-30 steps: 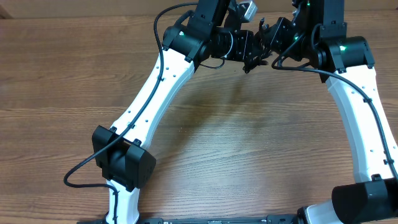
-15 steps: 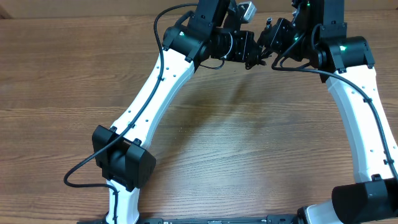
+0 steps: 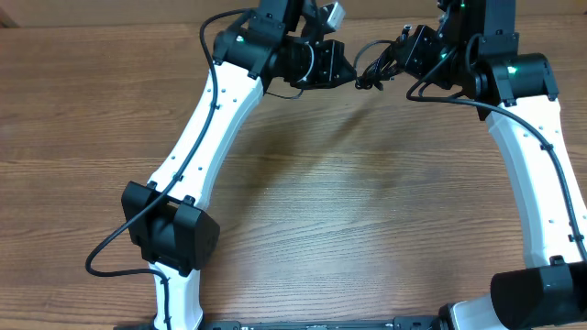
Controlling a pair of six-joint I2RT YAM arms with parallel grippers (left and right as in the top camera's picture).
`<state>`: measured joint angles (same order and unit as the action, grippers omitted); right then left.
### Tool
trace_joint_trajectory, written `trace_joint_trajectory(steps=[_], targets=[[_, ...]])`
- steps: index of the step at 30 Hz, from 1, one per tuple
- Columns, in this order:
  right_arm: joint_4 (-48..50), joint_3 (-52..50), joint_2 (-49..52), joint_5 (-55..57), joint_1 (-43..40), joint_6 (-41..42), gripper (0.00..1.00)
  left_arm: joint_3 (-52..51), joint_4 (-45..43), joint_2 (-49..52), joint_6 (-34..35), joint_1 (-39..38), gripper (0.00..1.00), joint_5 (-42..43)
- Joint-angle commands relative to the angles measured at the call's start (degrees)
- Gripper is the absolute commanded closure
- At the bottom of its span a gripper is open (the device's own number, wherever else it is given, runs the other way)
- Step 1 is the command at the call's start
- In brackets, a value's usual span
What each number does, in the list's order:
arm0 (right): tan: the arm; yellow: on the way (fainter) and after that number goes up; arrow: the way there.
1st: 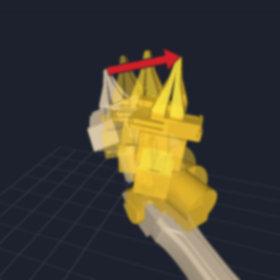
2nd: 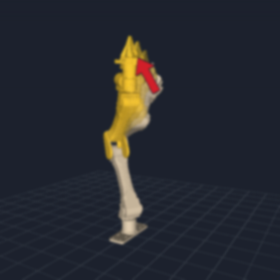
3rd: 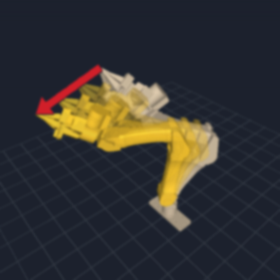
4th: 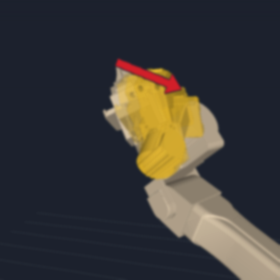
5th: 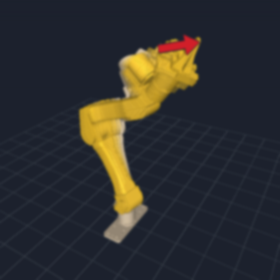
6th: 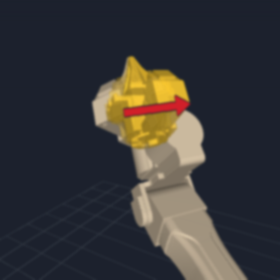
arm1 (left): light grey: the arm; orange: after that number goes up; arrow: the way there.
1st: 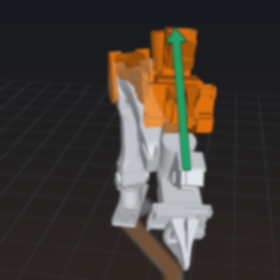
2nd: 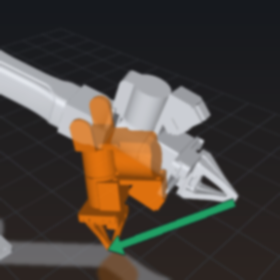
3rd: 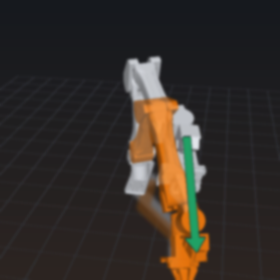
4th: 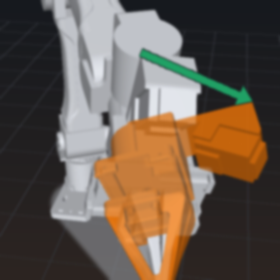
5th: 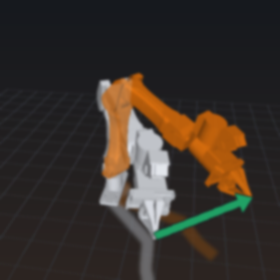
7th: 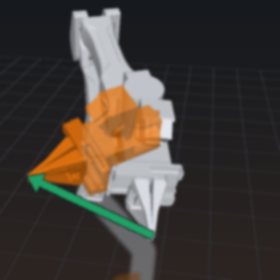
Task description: Untangle cables
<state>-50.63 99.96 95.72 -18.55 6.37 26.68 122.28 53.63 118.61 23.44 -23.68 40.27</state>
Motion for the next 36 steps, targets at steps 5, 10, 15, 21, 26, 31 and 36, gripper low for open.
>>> trace_joint_trajectory(steps=[5, 10, 15, 21, 26, 31, 36], targets=[[-0.8, 1.5, -2.6, 2.6, -1.8, -1.3, 0.96, -0.2, 3.3, -7.5, -2.3, 4.3, 0.96, -2.0], [-0.8, 1.5, -2.6, 2.3, -2.7, -1.3, 0.96, -0.2, 6.3, -11.9, -2.7, 7.2, 0.96, -5.4], [-0.7, 1.5, -2.6, 0.8, -2.6, -1.2, 0.96, -0.3, 6.4, -13.1, -2.7, 7.3, 0.96, -5.7], [-0.9, 1.5, -2.6, 0.8, -2.6, -1.3, 0.96, -0.3, 3.2, -9.7, -2.7, 1.7, 0.96, -5.9], [-1.6, 1.5, -2.6, 0.8, -2.6, -1.3, 0.96, -0.3, -2.0, -5.0, -3.8, -2.7, 0.74, -6.4], [-2.3, 1.5, -2.6, 0.8, -2.6, -1.3, 0.96, -0.3, -3.4, -0.7, -3.7, -4.1, 0.48, -6.2], [-2.3, 1.5, -2.6, 0.8, -2.6, -1.3, 0.96, -0.3, -3.8, 2.4, -3.5, -4.2, 0.50, -2.9]])
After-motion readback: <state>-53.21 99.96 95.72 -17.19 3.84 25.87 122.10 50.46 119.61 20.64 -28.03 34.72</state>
